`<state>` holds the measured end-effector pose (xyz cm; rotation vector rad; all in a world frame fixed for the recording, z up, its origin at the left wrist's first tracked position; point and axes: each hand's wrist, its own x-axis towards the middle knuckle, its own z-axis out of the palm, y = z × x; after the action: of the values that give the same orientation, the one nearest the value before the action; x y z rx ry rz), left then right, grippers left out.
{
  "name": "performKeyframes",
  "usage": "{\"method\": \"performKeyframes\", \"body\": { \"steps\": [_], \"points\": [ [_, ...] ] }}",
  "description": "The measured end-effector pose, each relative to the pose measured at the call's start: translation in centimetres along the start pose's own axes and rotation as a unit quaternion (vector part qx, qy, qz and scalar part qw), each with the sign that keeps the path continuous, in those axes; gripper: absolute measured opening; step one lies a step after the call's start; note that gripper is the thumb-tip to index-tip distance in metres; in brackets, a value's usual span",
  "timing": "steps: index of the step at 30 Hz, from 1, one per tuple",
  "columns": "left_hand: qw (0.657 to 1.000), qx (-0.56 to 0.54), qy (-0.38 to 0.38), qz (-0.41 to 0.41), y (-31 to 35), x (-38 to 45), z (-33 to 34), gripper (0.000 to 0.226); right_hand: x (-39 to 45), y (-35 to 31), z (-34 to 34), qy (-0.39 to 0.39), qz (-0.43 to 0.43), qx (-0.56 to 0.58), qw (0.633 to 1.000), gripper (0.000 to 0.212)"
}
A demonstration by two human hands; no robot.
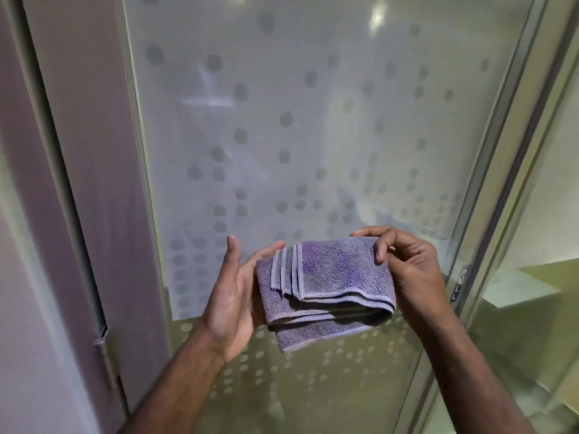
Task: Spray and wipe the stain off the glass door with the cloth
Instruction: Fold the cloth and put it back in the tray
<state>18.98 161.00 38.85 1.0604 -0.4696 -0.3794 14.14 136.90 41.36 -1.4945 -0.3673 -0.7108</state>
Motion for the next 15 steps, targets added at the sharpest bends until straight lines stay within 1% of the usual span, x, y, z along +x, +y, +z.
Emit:
{"method": "performKeyframes", "body": {
  "steps": [1, 2, 3, 5, 7, 8, 10, 11, 13, 15],
  "points": [
    [1.0, 0.02, 0.003, -0.009, -0.1, 0.1, 0.5, 0.094, -0.1, 0.0, -0.2, 0.001, 0.003, -0.007, 1.0, 0.058],
    [0.999, 0.039, 0.011, -0.008, -0.4, 0.3, 0.9, 0.096, -0.1, 0.1, -0.5, 0.001, 0.01, -0.014, 1.0, 0.058],
    [0.998, 0.054, 0.024, 0.0, -0.7, 0.4, 1.4, 0.094, -0.2, 0.0, -0.8, 0.002, 0.022, -0.02, 1.0, 0.057],
    [0.995, 0.073, 0.054, 0.029, -1.4, 0.9, 2.2, 0.078, -0.4, -0.2, -1.2, 0.004, 0.042, -0.015, 0.999, 0.055],
    [0.993, 0.076, 0.08, 0.052, -2.0, 1.4, 3.0, 0.071, -0.8, -0.4, -1.9, 0.027, 0.073, 0.024, 0.997, 0.051],
    [0.992, 0.071, 0.088, 0.062, -2.3, 1.7, 3.3, 0.067, -1.0, -0.3, -2.3, 0.039, 0.089, 0.047, 0.994, 0.046],
    [0.99, 0.071, 0.093, 0.081, -2.5, 2.3, 4.4, 0.058, -1.3, -0.2, -3.4, 0.039, 0.138, 0.076, 0.987, 0.027],
    [0.989, 0.077, 0.094, 0.088, -2.7, 2.6, 4.9, 0.057, -1.5, -0.2, -4.0, 0.03, 0.173, 0.075, 0.982, 0.028],
    [0.986, 0.098, 0.086, 0.1, -2.9, 3.2, 6.4, 0.057, -1.8, -0.2, -5.8, 0.002, 0.233, 0.033, 0.972, 0.055],
    [0.983, 0.127, 0.073, 0.11, -3.4, 3.8, 8.0, 0.059, -2.1, -0.8, -7.4, -0.026, 0.248, 0.007, 0.968, 0.064]
  ]
}}
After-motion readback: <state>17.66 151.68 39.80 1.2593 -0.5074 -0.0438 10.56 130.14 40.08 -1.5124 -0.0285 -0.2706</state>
